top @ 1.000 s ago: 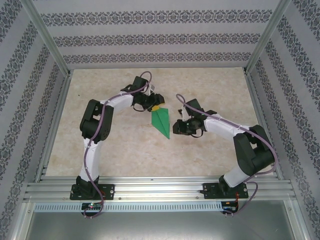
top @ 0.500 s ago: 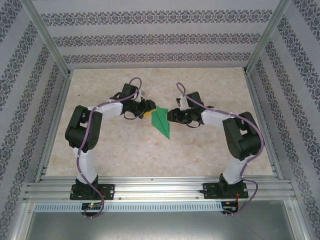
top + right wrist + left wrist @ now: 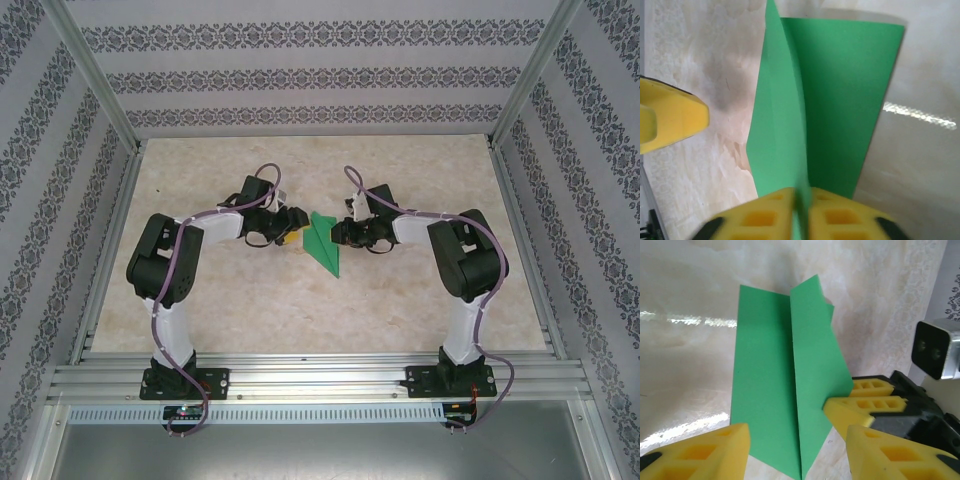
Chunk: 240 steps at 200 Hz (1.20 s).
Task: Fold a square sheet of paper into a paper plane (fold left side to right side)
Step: Turn over the paper at the center of the table.
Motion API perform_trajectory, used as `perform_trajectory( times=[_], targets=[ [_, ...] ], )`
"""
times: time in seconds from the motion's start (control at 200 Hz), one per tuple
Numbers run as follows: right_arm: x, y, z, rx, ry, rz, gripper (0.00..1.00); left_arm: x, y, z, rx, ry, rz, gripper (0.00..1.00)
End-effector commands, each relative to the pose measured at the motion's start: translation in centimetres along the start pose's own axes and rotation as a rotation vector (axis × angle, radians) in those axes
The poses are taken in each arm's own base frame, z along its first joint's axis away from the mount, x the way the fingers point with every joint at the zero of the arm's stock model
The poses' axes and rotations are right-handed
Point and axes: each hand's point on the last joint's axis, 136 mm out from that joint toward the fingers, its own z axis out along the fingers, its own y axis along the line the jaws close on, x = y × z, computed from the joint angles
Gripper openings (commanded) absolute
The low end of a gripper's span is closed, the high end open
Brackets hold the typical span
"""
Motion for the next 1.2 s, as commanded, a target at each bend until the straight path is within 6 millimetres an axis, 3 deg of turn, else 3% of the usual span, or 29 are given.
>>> perform_trajectory(
  times=[0.0, 0.19, 0.425, 0.59, 0.684, 0.914, 1.194],
  targets=[
    [-1.5, 1.5, -0.5, -0.059, -0.036, -0.047, 0.01, -0.5, -2.1, -1.2, 0.054, -0.042, 0.038, 0.55],
    [-2.4, 4.0, -4.0, -0.116, -0.106, -0.073, 0.00, -0.7, -4.2, -3.5, 0.078, -0.113, 0.095, 0.56],
    [-2.4, 8.6, -8.4, -0.235, -0.162, -0.112, 0.00, -0.6, -9.8, -8.3, 0.193, -0.212, 0.196, 0.63],
    [-2.5, 11.8, -11.1, -0.314, -0.195, -0.137, 0.00, 0.3, -14.1, -10.1, 0.316, -0.220, 0.262, 0.67],
    [-2.4, 13.2, -12.2, -0.352, -0.203, -0.143, 0.00, 1.0, -16.0, -10.2, 0.363, -0.202, 0.291, 0.67],
    [-2.4, 15.9, -14.1, -0.414, -0.225, -0.165, 0.00, 2.1, -18.1, -9.2, 0.404, -0.154, 0.319, 0.66],
    [-2.1, 17.0, -14.1, -0.460, -0.215, -0.154, 0.00, 2.9, -19.2, -7.9, 0.431, -0.099, 0.326, 0.47]
  ],
)
